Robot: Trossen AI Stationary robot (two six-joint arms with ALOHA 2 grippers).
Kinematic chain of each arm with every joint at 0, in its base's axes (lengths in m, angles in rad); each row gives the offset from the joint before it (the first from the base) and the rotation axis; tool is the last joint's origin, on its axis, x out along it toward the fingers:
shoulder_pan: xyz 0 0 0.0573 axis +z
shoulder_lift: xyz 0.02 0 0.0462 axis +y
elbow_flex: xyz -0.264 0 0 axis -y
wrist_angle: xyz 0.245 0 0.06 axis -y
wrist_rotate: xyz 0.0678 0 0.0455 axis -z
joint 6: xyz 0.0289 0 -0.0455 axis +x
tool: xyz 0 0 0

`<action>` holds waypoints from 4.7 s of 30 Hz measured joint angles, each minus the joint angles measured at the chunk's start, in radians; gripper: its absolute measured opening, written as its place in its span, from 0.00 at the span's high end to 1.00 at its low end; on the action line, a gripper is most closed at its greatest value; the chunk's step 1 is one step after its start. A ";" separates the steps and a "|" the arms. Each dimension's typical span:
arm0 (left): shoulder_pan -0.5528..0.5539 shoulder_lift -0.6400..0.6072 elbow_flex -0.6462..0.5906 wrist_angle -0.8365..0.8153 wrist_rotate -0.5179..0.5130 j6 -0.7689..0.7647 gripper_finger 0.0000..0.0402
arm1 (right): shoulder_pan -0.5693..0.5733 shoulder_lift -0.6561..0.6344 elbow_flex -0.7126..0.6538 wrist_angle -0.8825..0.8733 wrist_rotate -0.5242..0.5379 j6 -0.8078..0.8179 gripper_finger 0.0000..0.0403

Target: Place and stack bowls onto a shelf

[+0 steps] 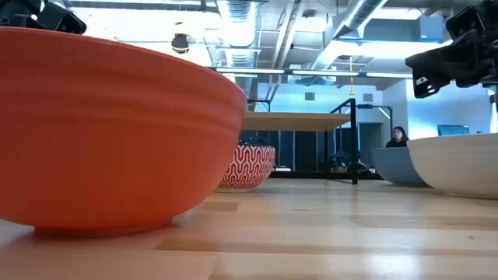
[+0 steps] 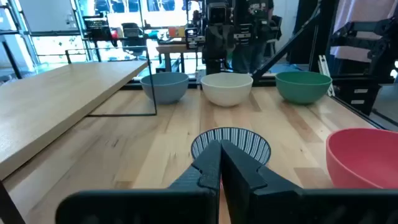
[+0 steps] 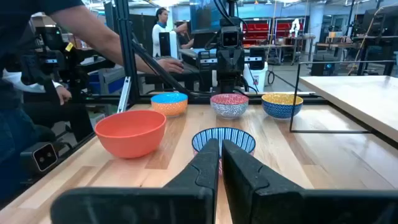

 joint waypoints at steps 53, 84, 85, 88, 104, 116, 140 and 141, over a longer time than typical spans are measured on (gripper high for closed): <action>0.000 0.000 0.000 0.081 0.000 -0.232 1.00 | 0.000 0.000 0.000 0.000 0.000 -0.008 0.88; 0.162 0.321 0.484 -0.436 -0.713 -0.796 0.62 | -0.168 0.201 0.005 0.278 0.332 1.278 0.88; 0.189 0.360 0.525 -0.494 -0.704 -0.781 0.60 | -0.176 0.219 0.005 0.296 0.317 1.286 0.88; 0.275 0.485 0.642 -0.644 -0.651 -0.736 0.57 | -0.194 0.268 0.006 0.352 0.311 1.269 0.88; 0.785 0.952 0.812 -0.936 -0.244 -0.527 0.56 | -0.192 0.603 0.325 0.396 0.050 1.089 0.88; 0.941 1.154 0.809 -1.006 -0.177 -0.535 0.56 | -0.118 0.909 0.457 0.330 0.052 1.013 0.79; 1.015 1.292 0.809 -0.964 -0.102 -0.553 0.67 | -0.068 1.064 0.529 0.269 0.079 1.011 0.59; 1.011 1.292 0.809 -0.968 -0.104 -0.567 0.69 | -0.065 1.064 0.529 0.265 0.083 1.011 0.59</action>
